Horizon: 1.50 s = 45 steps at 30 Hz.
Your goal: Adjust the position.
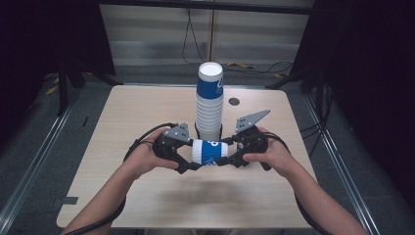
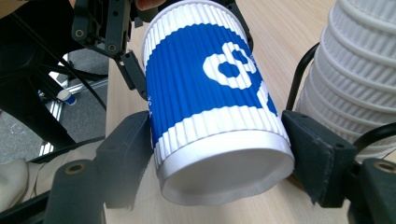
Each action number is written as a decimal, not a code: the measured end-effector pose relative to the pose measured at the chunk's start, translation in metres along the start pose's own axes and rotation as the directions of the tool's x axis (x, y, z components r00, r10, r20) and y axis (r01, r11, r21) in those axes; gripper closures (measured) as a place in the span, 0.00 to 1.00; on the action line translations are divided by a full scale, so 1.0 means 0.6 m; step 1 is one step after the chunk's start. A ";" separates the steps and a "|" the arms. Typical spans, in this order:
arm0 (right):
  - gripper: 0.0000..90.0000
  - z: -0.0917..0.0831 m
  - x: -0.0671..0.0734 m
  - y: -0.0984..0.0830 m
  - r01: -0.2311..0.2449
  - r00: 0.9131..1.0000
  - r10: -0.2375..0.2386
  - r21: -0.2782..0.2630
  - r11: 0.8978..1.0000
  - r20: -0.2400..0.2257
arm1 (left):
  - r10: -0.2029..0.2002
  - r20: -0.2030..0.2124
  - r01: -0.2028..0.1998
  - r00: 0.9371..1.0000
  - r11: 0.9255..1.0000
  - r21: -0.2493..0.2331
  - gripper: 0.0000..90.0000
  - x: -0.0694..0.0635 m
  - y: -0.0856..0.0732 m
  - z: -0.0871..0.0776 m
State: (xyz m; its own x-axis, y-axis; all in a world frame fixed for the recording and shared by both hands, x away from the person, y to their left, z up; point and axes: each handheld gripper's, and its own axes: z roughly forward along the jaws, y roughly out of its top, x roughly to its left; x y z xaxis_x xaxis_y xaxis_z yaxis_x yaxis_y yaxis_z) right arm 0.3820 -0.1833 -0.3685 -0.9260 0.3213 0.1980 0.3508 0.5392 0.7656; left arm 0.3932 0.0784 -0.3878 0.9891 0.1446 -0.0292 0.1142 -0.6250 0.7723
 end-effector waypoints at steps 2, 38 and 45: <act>0.28 0.000 0.000 -0.001 0.001 1.000 -0.001 0.008 1.000 0.000 | -0.004 0.003 0.004 1.000 1.000 -0.006 0.21 0.001 0.000 0.000; 0.26 0.011 0.004 -0.008 0.043 0.999 -0.043 0.029 0.999 0.017 | -0.073 0.048 0.073 0.996 0.997 0.007 0.25 0.001 0.003 -0.006; 0.26 0.014 0.006 -0.010 0.042 0.999 -0.043 0.029 0.999 0.010 | -0.083 0.048 0.082 0.995 0.996 0.025 0.27 0.000 0.005 -0.007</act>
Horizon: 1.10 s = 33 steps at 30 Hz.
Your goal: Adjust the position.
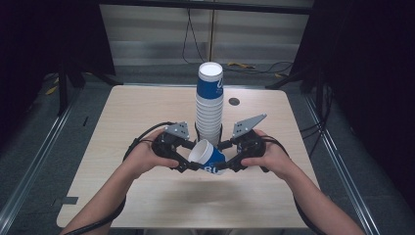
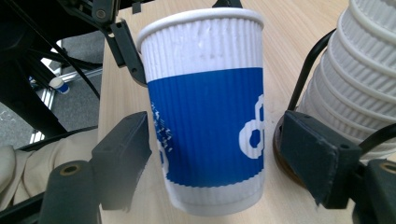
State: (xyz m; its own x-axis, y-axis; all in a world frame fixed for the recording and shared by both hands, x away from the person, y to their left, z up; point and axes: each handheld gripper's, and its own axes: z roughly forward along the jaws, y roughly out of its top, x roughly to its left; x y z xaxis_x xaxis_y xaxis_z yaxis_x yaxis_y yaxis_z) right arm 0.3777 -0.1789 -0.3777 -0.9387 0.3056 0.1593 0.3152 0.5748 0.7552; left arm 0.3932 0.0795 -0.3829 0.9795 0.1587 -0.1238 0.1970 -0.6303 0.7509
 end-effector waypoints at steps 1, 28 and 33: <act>0.26 0.000 0.000 0.000 0.002 1.000 -0.002 0.000 1.000 0.000 | -0.001 0.001 0.001 1.000 1.000 0.002 0.27 0.000 0.000 0.000; 0.20 -0.031 -0.006 0.001 0.013 0.997 -0.013 0.000 1.000 0.071 | 0.066 -0.066 -0.047 0.996 0.967 0.250 0.25 -0.009 0.004 0.030; 0.19 -0.036 -0.008 0.001 0.015 0.996 -0.015 0.001 1.000 0.085 | 0.096 -0.082 -0.069 0.992 0.956 0.285 0.25 -0.012 0.007 0.036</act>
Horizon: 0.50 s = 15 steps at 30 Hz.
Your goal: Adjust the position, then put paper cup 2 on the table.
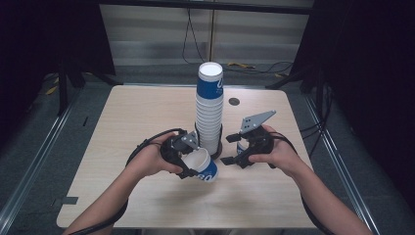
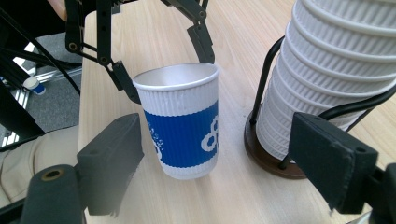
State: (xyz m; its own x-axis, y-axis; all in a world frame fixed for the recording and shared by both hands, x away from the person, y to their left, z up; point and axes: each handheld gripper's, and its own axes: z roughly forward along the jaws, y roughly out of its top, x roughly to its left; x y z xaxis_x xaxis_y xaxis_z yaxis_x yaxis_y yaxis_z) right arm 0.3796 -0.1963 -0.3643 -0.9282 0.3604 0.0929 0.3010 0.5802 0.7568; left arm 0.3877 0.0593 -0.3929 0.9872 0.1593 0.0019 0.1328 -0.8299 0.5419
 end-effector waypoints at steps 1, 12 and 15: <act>0.19 0.000 0.000 0.000 0.001 1.000 -0.001 0.002 1.000 0.000 | 0.010 0.002 -0.010 1.000 1.000 0.007 0.25 0.001 0.000 -0.001; 0.19 0.007 0.001 0.002 0.010 1.000 -0.010 0.016 1.000 0.000 | 0.011 0.006 -0.012 1.000 0.997 0.074 0.22 -0.001 -0.006 0.011; 0.19 0.009 0.001 0.000 0.009 1.000 -0.009 0.019 1.000 -0.006 | 0.020 -0.001 -0.020 1.000 0.995 0.102 0.21 -0.003 -0.007 0.014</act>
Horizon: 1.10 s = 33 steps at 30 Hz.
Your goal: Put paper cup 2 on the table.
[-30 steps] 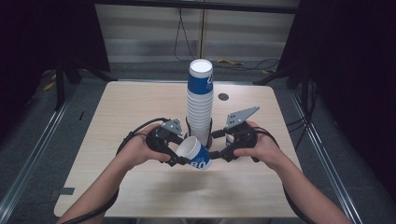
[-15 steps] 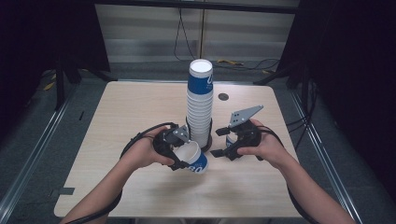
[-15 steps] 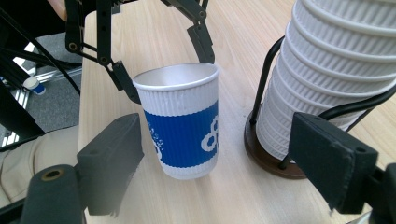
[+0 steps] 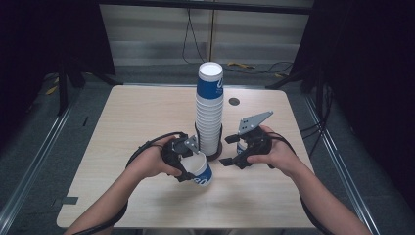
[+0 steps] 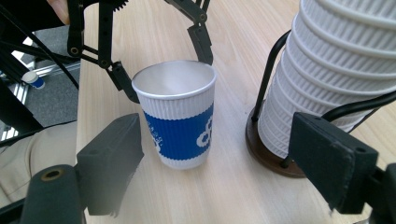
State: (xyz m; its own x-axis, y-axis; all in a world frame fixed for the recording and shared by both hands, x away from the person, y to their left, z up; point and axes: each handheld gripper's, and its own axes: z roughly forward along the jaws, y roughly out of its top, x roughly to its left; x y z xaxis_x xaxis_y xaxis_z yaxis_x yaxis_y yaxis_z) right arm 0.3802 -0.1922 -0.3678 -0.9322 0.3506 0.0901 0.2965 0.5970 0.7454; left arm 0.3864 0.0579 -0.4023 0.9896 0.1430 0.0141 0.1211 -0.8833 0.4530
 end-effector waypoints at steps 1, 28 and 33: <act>0.19 0.000 0.000 0.000 -0.003 1.000 0.003 0.004 1.000 0.001 | 0.010 -0.004 -0.010 1.000 1.000 0.005 0.21 0.000 0.000 0.001; 0.19 -0.002 0.001 -0.007 0.000 1.000 0.000 0.012 1.000 0.009 | 0.074 0.022 -0.072 0.997 0.996 -0.054 0.19 -0.016 0.002 0.044; 0.19 -0.006 0.001 -0.014 -0.005 1.000 0.005 0.010 1.000 0.015 | 0.032 0.033 -0.029 0.999 0.996 -0.087 0.20 -0.013 -0.009 0.042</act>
State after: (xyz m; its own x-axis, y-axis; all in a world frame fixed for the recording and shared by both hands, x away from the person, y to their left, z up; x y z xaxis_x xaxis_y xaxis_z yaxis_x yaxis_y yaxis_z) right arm 0.3762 -0.1997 -0.3715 -0.9276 0.3641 0.0838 0.3032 0.6026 0.7382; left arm 0.3802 0.0503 -0.4271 0.9950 0.0998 -0.0004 0.0850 -0.8448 0.5284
